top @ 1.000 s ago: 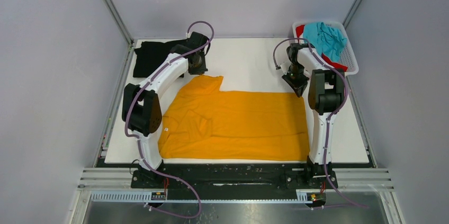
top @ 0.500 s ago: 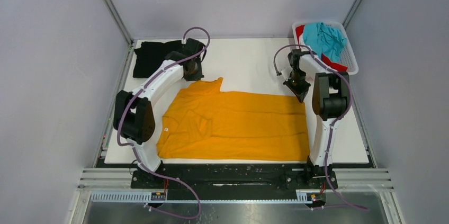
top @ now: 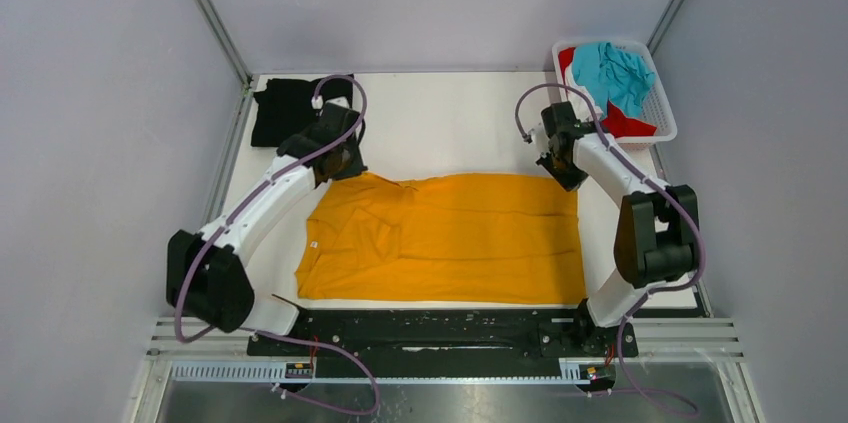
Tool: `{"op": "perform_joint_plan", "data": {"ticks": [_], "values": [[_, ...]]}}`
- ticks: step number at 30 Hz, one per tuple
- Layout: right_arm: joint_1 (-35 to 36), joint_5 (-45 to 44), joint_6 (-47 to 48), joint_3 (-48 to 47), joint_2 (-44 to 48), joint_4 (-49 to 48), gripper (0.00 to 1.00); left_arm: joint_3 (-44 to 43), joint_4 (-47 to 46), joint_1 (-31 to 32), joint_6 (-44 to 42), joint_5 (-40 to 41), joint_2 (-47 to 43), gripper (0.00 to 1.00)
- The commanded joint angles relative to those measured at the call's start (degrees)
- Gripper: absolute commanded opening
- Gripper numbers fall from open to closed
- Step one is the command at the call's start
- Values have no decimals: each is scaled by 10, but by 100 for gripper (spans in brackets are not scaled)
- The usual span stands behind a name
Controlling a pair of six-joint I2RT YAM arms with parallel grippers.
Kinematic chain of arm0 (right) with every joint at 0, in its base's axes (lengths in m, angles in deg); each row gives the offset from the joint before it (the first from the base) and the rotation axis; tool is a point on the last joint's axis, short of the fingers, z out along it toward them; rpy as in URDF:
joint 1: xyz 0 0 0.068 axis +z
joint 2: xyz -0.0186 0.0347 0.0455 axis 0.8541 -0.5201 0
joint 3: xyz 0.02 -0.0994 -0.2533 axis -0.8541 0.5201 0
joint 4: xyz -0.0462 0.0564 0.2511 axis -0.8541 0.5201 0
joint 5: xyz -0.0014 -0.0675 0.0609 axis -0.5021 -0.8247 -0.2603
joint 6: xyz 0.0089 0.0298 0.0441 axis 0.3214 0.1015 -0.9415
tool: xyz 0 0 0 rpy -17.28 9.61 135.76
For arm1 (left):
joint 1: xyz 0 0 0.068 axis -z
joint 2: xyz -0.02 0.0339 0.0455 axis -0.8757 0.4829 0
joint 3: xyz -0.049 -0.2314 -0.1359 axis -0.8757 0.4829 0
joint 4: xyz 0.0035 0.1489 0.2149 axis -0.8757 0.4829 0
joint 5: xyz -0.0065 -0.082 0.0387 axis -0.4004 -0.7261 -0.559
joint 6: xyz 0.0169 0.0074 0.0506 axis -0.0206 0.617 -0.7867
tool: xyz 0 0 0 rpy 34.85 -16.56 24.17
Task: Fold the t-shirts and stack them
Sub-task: Fold the other side of the tshirt into a rectangle
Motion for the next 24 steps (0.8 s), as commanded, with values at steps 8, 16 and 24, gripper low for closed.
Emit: {"op": "perform_joint_plan", "data": {"ticks": [8,16,24], "values": [[63,-153,-95,92,117,-49,0,118,27,11,80,33,-176,0],[104,-223,-202,111,153,16,0,154,83,13,106,38,-265,0],[110,-206,-279,143,210,44,0,200,126,18,130,24,-336,0]]}}
